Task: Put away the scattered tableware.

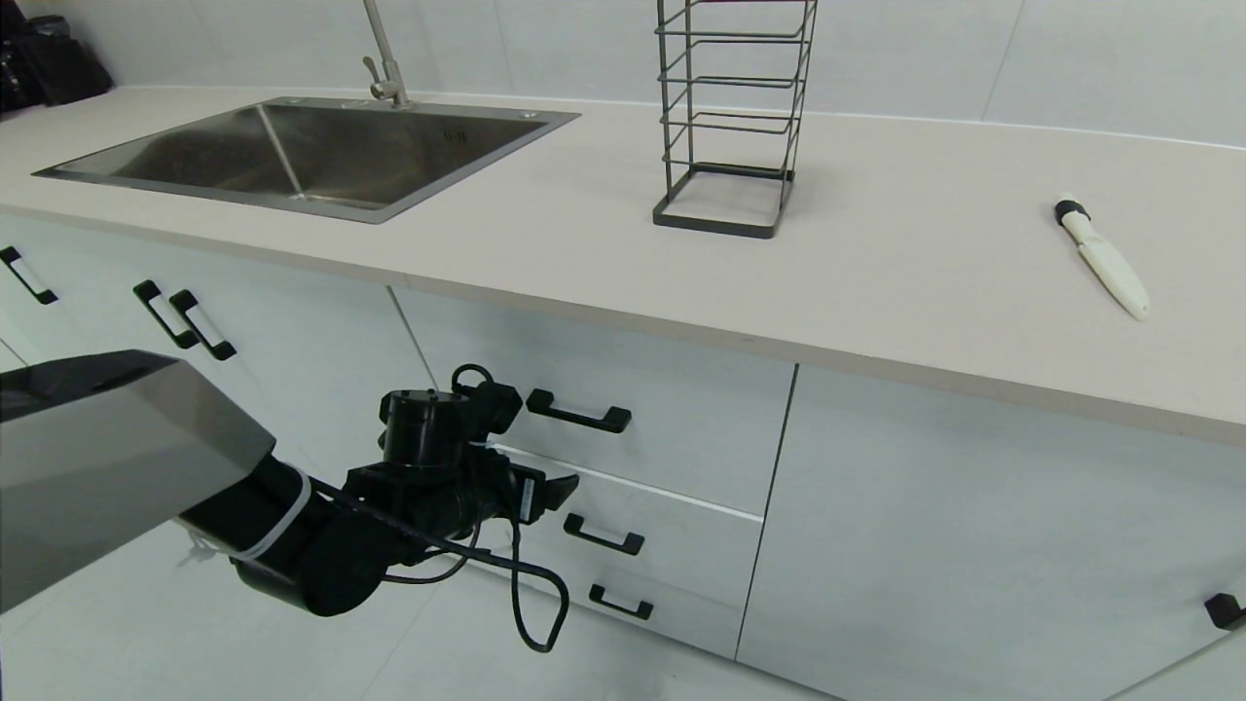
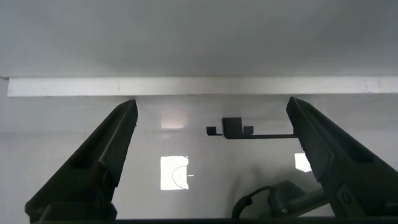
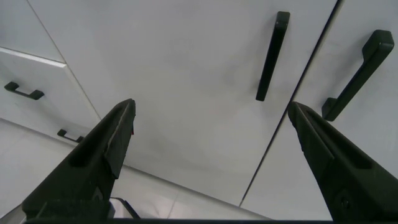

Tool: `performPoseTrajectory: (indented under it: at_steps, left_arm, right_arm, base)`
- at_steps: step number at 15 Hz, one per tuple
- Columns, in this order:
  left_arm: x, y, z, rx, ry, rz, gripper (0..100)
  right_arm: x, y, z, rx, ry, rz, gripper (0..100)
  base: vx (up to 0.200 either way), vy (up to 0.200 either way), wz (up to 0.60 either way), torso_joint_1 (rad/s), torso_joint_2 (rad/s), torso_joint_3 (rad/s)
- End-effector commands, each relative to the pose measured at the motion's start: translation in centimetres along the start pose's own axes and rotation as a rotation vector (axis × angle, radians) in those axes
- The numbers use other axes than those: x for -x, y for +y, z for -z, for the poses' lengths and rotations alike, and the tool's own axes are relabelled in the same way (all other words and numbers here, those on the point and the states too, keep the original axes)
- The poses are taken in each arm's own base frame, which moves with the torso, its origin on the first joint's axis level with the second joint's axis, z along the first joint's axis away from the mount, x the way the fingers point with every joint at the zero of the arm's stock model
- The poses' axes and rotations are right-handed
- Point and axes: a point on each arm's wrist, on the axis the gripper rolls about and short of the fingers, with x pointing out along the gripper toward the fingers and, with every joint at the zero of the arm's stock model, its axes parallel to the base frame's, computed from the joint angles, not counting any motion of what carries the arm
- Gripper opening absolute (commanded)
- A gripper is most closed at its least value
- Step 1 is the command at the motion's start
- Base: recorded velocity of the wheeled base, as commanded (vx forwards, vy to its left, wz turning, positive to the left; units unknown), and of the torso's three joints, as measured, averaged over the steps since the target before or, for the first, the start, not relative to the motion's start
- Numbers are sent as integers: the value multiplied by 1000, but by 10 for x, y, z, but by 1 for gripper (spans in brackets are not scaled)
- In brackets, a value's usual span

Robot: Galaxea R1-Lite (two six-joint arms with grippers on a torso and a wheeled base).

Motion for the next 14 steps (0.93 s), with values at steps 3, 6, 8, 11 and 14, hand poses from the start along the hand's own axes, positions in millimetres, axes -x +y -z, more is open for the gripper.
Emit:
performPoseTrajectory:
  at_steps: [3,6,8,11,14]
  left_arm:
    - [-1,1,1,1,-4,-2,100]
    - [28,-6,12,-4,2,15,100]
    - [55,-8,16,5,-11,24,100]
    - [142,-8,18,4,-132,25,100]
    - [207,-6,19,4,-304,19,100]
  right_arm:
    - [0,0,0,0,1,0,100]
    - [0,0,0,1,1,0,100]
    - [0,0,0,1,1,0,100]
    - [0,0,0,1,1,-2,100]
    - [0,0,0,1,1,-3,100]
  base:
    - [0,0,0,0,0,0]
    - [0,0,0,0,0,0]
    - [0,0,0,0,0,0]
    - [0,0,0,0,0,0]
    - [0,0,0,0,0,0]
